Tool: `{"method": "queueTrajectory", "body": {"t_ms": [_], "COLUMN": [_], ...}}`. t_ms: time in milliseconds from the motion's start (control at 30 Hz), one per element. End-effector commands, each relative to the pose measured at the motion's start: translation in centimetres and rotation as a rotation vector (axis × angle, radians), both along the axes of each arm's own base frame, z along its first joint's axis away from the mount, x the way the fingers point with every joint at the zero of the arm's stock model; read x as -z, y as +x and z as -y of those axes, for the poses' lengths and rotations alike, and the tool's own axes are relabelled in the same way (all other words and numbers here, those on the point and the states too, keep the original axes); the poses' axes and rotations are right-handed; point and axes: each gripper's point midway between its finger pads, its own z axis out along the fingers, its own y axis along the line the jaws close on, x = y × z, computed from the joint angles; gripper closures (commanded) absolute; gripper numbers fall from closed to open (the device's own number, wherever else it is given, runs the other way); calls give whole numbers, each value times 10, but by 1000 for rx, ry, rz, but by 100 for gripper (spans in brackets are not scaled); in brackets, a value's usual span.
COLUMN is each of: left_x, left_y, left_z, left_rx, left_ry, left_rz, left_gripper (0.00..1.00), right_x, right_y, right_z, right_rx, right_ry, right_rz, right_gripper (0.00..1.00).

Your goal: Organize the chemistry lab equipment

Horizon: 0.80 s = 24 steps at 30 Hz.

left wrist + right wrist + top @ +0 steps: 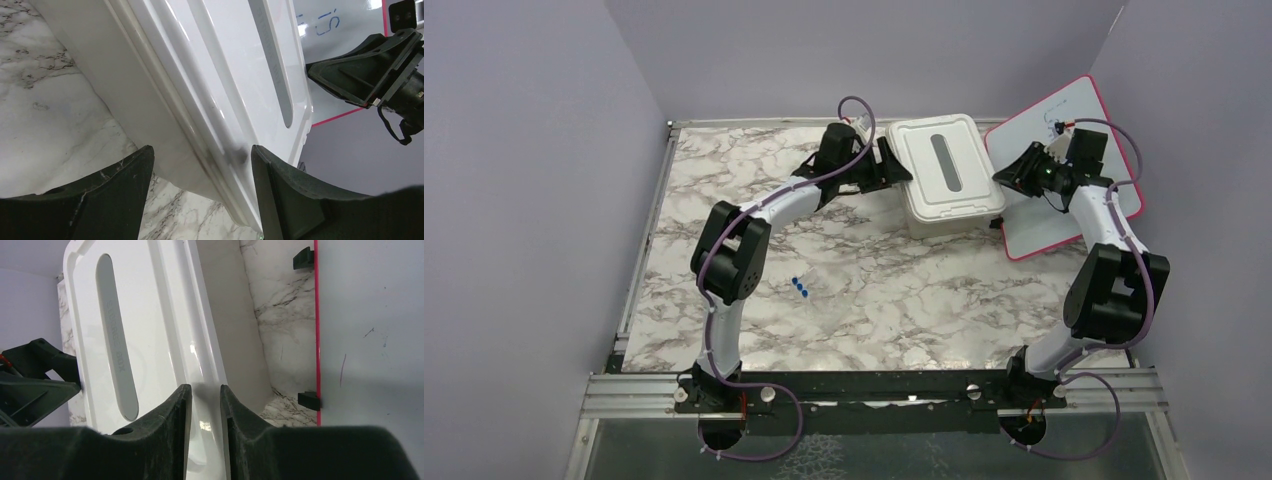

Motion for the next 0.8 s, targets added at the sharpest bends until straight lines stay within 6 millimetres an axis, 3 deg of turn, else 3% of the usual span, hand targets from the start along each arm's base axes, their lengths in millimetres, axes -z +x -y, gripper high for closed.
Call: {"method": "queueTrajectory", "body": {"t_ms": [0,333,500,767], "left_x": [-12,7,19,40], "left_y": [5,19,22,29], "left_z": [7,1,0,-13], "left_rx": [-7,-63,-76,-154], "left_ry": [-16,66,84,175], "left_rz": [30,13,-11,-69], "left_gripper": [26,33,33,33], "right_x": [-7,-6,7,31], "right_y": [9,24,33,38], "right_z": [-8,-6,0,-10], "right_rx": [-43,-42,-35,-63], "right_ry": [38,10,-64,-144], "right_rz": [28,65,49,10], "right_gripper": [69,71,71,64]}}
